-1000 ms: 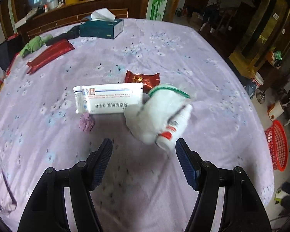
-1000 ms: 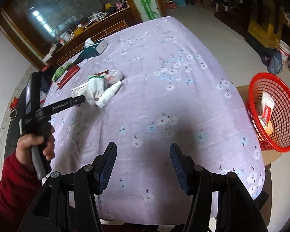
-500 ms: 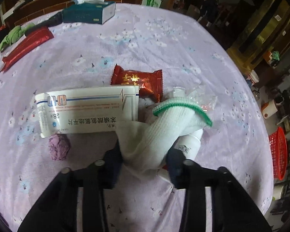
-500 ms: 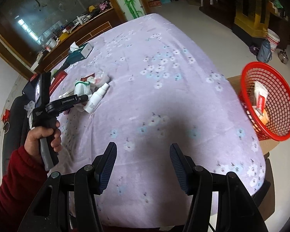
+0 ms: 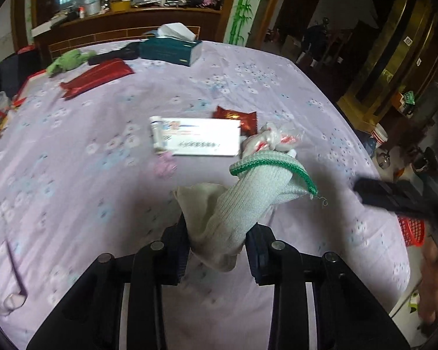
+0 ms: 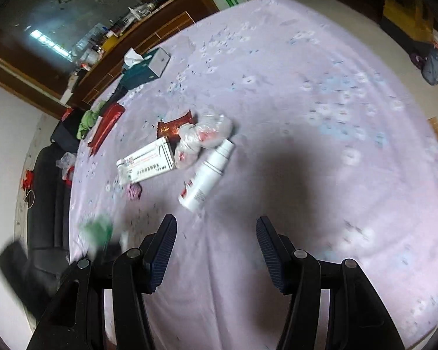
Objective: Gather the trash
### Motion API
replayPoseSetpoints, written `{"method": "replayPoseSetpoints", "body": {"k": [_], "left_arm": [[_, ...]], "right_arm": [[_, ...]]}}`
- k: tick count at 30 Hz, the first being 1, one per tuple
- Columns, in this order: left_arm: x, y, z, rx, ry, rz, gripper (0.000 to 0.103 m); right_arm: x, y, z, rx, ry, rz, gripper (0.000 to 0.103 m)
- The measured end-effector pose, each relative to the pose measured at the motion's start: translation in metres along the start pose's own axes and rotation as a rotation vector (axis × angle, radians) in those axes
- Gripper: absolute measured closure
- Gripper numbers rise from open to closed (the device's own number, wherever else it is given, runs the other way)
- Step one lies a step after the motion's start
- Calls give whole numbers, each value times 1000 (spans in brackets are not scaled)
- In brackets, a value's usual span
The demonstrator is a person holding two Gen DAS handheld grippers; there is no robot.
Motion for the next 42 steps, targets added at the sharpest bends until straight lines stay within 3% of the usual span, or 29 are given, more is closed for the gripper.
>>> {"method": "replayPoseSetpoints", "body": {"k": [8,13,16,20,24,31,42], "left_arm": [[-21,-26,30,71,-11,4,71],[-30,-34,41,79,-27,9,71],[-33,-36,42,81,-29,11,71],[-34,-37,38,80,-20,10,71],[-37,-41,29,85,-10,-1,71],[-50,-45,2,116,19,-27,71],[-56,-36,-54,83,83,-23,71]], "right_arm": [[11,71,15,-77,48,64,54],[8,89,20,-114,32,75,57],[5,101,24,-136,13,90,60],[2,103,41,-182,-121,67,64],[-11,88,43,-184,-224,46,69],[-61,23,23,-187,-396,-20,70],[-100,-55,-23,-211,-392,-127,70]]}}
Point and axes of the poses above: each gripper's, at about its wrist camera, not at the fingertips, and y roughly the way its jaws point, z to its left, x to its top, the point moved 1 cm from there along y, roughly the way its jaws point, and after that the axes turned 14 degrees about -z, right-handed, at the moved point
